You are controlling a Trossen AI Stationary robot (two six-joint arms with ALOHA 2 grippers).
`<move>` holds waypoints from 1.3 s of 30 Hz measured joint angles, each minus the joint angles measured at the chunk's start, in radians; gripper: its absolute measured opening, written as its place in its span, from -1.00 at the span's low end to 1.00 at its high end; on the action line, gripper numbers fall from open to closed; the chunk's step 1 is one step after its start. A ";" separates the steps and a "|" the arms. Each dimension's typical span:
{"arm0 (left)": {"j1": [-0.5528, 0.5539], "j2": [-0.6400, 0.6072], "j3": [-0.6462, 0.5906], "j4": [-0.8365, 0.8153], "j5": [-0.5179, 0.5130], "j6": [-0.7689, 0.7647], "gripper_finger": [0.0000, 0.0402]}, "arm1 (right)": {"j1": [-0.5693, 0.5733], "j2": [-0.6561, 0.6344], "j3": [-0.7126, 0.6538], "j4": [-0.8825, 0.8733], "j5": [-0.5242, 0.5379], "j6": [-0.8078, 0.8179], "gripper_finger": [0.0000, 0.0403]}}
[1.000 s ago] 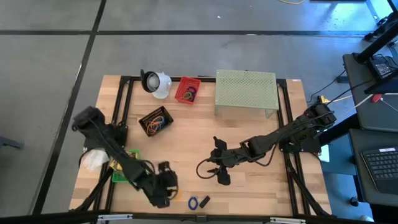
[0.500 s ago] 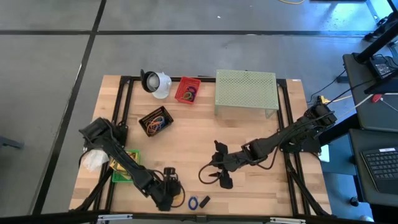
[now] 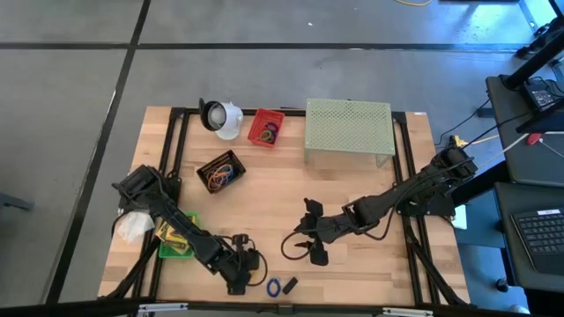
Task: Pick & Place Office Desk Supplies
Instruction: Put the yellow spring keychain into the red bin
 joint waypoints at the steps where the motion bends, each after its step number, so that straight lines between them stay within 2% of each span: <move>1: 0.004 -0.003 0.000 0.000 0.002 -0.007 -0.93 | 0.000 0.000 0.000 0.000 0.001 0.000 0.12; 5: 0.013 -0.020 -0.003 -0.006 -0.004 -0.007 -0.93 | 0.000 0.000 0.000 0.000 0.001 0.000 0.12; 8: 0.021 -0.056 -0.009 -0.027 -0.049 0.012 -0.94 | 0.000 0.000 0.000 0.000 0.001 0.000 0.12; 15: 0.034 -0.184 -0.006 -0.021 -0.236 0.016 -0.94 | -0.001 0.000 0.000 0.002 0.014 -0.018 0.12; 23: 0.060 -0.340 -0.005 -0.013 -0.488 0.094 -0.93 | -0.001 0.000 0.000 0.006 0.134 -0.043 0.12; 31: 0.111 -0.448 -0.004 -0.006 -0.811 0.237 -0.93 | -0.001 0.000 0.000 0.055 0.254 -0.045 0.12; 39: 0.213 -0.476 -0.004 0.000 -0.924 0.368 -0.93 | -0.001 0.000 0.000 0.202 0.264 -0.048 0.12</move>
